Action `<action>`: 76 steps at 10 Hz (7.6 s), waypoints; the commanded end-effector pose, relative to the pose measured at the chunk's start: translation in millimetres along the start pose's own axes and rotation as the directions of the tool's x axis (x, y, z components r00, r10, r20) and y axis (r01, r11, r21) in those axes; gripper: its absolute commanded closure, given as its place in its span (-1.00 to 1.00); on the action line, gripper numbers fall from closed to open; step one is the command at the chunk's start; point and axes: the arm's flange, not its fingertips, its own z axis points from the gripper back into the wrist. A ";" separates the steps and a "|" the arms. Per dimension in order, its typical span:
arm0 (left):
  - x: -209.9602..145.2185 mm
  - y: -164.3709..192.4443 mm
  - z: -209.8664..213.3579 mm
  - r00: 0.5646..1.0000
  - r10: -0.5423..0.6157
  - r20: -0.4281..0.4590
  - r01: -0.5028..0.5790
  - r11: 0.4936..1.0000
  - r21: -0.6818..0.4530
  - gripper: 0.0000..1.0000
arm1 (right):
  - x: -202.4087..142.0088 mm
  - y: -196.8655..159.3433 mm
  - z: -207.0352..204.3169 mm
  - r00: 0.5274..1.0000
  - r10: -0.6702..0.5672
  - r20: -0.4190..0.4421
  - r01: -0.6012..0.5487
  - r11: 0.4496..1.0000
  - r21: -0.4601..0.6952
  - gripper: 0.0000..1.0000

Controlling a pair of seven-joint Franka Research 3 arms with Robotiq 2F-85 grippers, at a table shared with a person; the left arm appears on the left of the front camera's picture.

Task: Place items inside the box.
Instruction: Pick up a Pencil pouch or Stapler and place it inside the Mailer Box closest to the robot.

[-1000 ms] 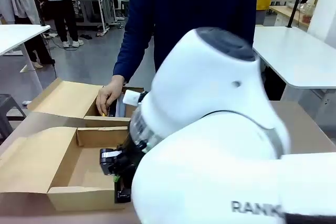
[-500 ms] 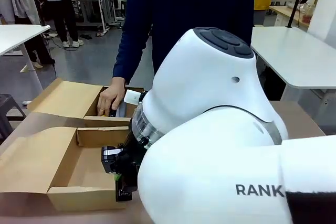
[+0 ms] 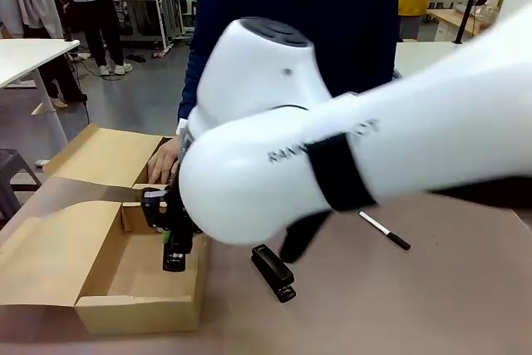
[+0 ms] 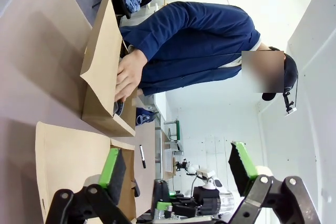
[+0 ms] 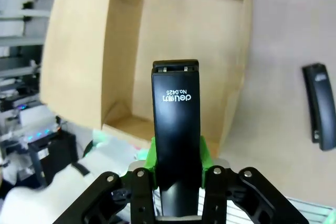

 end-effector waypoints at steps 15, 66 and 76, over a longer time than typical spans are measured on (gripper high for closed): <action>-3.8 -1.4 -1.2 1.000 -0.009 -0.001 0.009 1.000 -0.014 -1.00 | 7.9 41.0 -63.7 0.997 -0.056 0.048 0.062 0.988 -0.144 -1.00; -3.8 -1.4 -1.2 1.000 -0.009 -0.001 0.009 1.000 -0.014 -1.00 | 84.3 -369.7 163.2 0.929 0.121 -0.350 -0.095 0.991 0.090 -1.00; -3.8 -1.4 -1.2 1.000 -0.009 -0.001 0.009 1.000 -0.014 -1.00 | 293.2 -337.5 96.1 -0.215 0.975 0.056 -0.952 -0.223 0.208 -1.00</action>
